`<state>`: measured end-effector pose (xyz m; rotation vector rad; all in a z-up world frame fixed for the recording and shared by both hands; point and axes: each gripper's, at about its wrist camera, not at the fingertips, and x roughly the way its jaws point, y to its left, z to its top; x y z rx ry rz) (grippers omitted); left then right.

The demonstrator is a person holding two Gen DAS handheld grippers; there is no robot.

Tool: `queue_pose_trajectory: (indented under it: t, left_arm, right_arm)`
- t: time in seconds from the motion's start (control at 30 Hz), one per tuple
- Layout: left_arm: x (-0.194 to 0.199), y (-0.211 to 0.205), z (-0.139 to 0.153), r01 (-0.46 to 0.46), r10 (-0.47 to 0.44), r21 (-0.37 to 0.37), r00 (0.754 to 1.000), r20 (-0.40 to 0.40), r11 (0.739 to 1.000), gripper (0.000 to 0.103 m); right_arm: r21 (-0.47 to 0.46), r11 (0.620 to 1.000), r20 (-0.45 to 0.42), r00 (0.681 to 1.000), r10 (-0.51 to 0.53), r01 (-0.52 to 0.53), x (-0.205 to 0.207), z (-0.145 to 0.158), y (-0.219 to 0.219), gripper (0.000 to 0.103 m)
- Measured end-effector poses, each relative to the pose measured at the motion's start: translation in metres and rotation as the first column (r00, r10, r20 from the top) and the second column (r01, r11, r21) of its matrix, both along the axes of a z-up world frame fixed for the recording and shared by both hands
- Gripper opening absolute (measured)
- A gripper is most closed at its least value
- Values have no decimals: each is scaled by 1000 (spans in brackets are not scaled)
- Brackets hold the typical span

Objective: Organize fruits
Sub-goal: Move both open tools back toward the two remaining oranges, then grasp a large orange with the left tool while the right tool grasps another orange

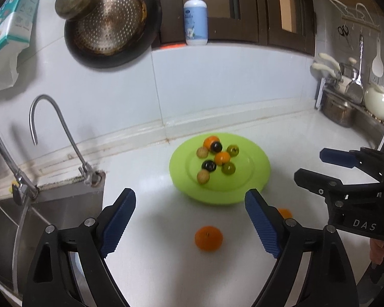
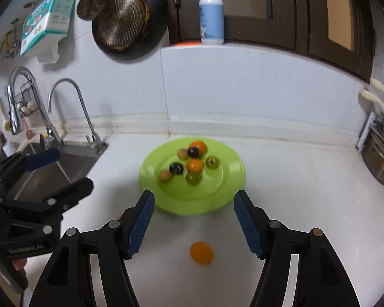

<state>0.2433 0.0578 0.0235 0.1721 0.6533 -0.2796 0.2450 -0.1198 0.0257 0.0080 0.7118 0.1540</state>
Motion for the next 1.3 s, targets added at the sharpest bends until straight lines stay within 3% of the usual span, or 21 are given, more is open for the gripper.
queue_pose_trajectory:
  t: [0.7,0.9,1.13,1.3]
  left_arm:
    - [5,-5,-76,33,-19,60,974,-225,998,88]
    - [15,-9,-91,34,-16,70,968,-250,997,88]
    - [30,-12,-101,31,-16,52,964,-266,998,86]
    - [38,-15,-108,32,-21,31,956,-292,999,76]
  right_arm:
    - [13,1000,-253,967,-15,19,-11,-81,-1,65]
    - [12,999,-269,963,-32,36,-3,-96,-7,64]
    - [25,998,-280,959,-41,50,9,-105,-13,54]
    - [18,999,-275,961,-27,33,15,-107,-10,47]
